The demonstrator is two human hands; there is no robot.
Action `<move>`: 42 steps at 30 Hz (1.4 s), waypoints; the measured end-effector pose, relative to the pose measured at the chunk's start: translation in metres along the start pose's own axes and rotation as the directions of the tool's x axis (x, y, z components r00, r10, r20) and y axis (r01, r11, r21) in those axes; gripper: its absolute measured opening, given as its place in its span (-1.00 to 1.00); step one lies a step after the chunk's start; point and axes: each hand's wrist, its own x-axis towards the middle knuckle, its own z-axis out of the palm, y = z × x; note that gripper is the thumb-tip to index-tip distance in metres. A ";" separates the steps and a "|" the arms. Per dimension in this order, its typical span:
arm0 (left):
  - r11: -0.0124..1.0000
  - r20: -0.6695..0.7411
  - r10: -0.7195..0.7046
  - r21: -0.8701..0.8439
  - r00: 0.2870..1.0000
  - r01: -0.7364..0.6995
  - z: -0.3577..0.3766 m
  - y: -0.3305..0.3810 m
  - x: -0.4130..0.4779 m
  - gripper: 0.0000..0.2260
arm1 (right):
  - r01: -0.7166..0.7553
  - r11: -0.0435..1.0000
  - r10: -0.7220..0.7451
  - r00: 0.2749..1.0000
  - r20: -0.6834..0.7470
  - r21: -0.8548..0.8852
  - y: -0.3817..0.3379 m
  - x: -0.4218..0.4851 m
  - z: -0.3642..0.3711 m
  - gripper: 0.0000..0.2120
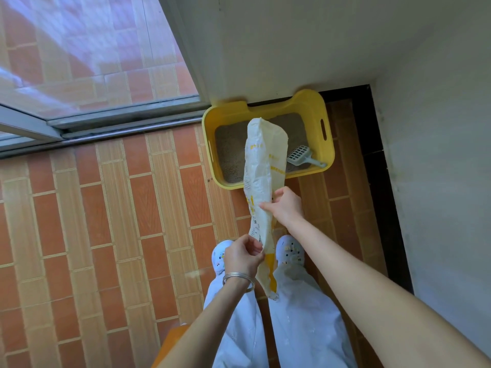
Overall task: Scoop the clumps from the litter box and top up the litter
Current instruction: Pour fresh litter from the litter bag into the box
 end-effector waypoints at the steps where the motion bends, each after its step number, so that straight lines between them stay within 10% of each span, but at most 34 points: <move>1: 1.000 -0.004 -0.005 -0.003 1.000 0.005 0.000 -0.001 0.000 -0.80 | -0.001 1.000 0.001 1.000 -0.010 0.001 0.000 0.001 0.000 -0.73; 14: 0.948 -0.011 -0.104 -0.304 0.995 0.096 -0.009 0.027 0.030 -0.86 | 0.071 0.994 -0.070 0.998 -0.005 0.084 0.039 -0.007 -0.010 -0.86; 22: 0.987 -0.137 -0.040 -0.157 0.990 0.018 0.007 0.069 0.075 -0.44 | 0.084 0.990 -0.094 0.991 0.090 0.111 0.060 -0.031 0.005 -0.80; 33: 0.983 -0.173 -0.092 0.143 0.981 0.117 0.005 0.045 0.076 -0.88 | 0.081 0.986 -0.106 0.980 0.169 0.148 0.077 -0.033 0.010 -0.94; 42: 0.984 -0.227 -0.101 0.120 0.969 0.131 0.010 0.010 0.046 -0.93 | -0.140 0.815 0.024 0.977 0.210 0.561 0.025 -0.002 -0.033 -0.75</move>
